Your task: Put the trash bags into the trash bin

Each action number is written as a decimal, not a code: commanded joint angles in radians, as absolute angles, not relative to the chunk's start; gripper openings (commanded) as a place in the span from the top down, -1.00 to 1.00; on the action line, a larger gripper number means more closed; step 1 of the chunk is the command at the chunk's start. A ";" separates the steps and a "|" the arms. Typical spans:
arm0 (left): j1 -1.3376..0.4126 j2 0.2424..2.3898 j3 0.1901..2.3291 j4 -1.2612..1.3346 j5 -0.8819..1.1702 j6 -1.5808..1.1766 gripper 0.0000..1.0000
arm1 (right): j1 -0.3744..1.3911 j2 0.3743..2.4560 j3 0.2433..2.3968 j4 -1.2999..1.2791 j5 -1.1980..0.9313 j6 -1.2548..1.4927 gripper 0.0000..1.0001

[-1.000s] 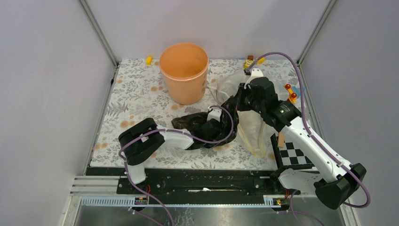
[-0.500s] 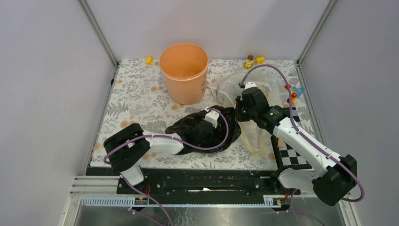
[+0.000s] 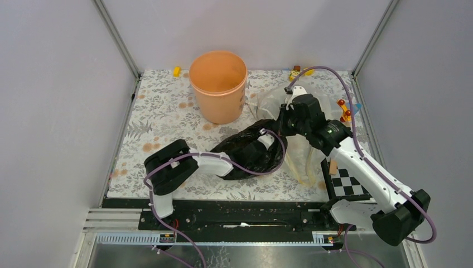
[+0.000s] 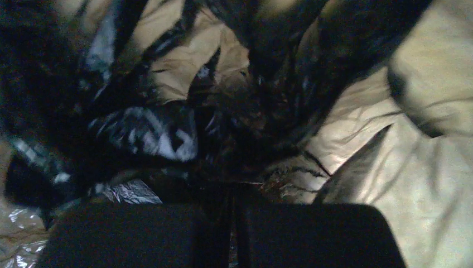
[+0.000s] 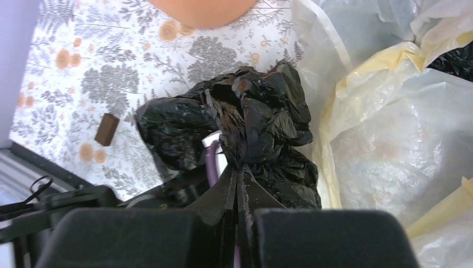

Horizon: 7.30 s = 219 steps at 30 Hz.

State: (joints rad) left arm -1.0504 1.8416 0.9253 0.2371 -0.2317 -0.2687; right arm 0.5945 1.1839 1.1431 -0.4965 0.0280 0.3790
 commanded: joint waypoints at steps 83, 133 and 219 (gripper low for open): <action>-1.032 1.136 1.344 -0.611 0.069 -0.418 -0.56 | 0.590 1.184 1.333 -0.558 0.217 0.327 1.00; -0.565 0.571 0.438 -0.336 0.043 -0.867 -0.65 | 0.585 1.254 1.335 -0.540 0.220 0.282 1.00; 0.042 1.615 2.015 -0.225 0.273 -0.645 1.00 | 0.574 1.941 2.533 -0.110 -0.026 0.301 1.00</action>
